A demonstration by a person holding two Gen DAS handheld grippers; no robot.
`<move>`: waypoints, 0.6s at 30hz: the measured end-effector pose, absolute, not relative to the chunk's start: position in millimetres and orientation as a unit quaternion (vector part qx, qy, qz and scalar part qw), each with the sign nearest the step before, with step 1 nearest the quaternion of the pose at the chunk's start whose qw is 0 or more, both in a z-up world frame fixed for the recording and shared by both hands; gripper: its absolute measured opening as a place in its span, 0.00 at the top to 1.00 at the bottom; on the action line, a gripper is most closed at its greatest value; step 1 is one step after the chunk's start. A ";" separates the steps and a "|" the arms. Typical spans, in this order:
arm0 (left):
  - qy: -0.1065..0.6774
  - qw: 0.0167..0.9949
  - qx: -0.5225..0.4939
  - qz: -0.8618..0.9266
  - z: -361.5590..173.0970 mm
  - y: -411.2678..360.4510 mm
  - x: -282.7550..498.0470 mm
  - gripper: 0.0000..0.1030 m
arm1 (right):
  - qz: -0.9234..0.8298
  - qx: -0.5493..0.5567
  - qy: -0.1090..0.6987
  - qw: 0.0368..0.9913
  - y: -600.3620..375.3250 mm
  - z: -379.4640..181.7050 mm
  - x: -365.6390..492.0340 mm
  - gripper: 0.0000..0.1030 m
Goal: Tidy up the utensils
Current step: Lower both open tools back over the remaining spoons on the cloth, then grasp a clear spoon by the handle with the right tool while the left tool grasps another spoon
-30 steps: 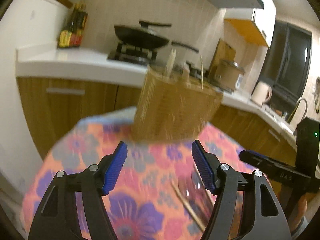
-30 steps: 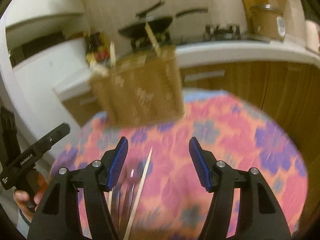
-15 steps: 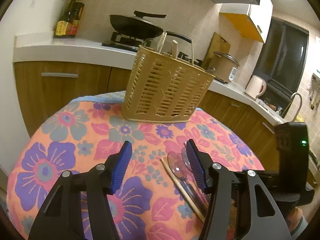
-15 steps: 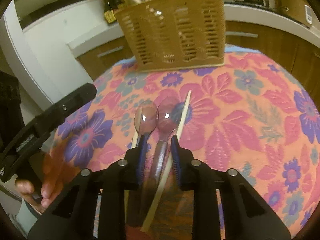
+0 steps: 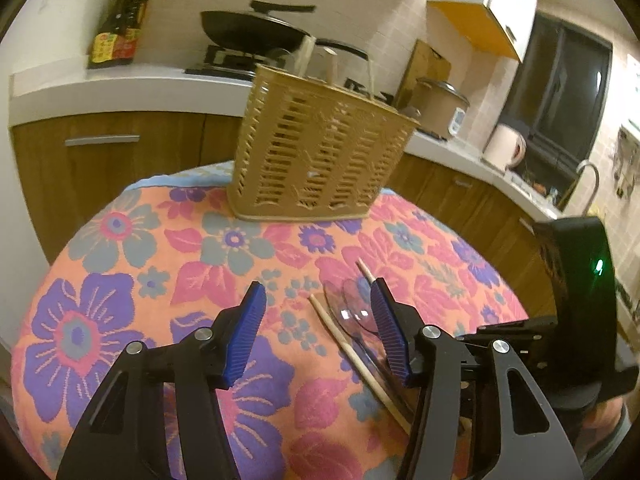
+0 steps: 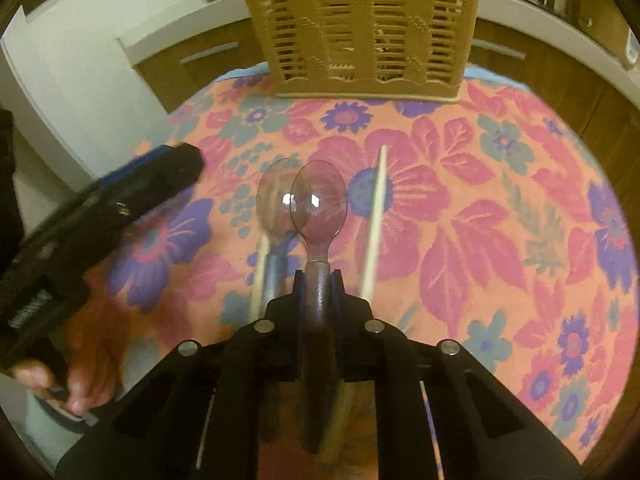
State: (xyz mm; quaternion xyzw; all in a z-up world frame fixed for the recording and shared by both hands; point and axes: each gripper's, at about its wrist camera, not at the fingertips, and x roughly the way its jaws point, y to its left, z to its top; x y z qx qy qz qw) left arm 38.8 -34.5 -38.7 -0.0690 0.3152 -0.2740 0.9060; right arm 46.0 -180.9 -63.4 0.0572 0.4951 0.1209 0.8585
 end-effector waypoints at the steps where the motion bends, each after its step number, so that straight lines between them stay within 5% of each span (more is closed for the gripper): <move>1: 0.321 0.904 -0.057 -0.276 -39.5 -38.6 37.0 0.52 | 0.131 0.071 0.494 0.857 -184.5 -63.4 44.3 0.91; 6: 0.344 0.897 -0.013 -0.277 -43.0 -55.1 27.7 0.58 | 0.141 0.114 0.471 0.863 -205.3 -54.6 36.9 0.91; 11: 0.413 0.858 0.014 -0.306 -53.6 -78.1 24.5 0.76 | 0.118 0.125 0.456 0.873 -230.0 -45.4 30.1 0.91; 18: 0.437 0.848 0.024 -0.299 -64.7 -94.0 29.1 0.80 | 0.105 0.149 0.454 0.872 -261.2 -47.4 23.0 0.91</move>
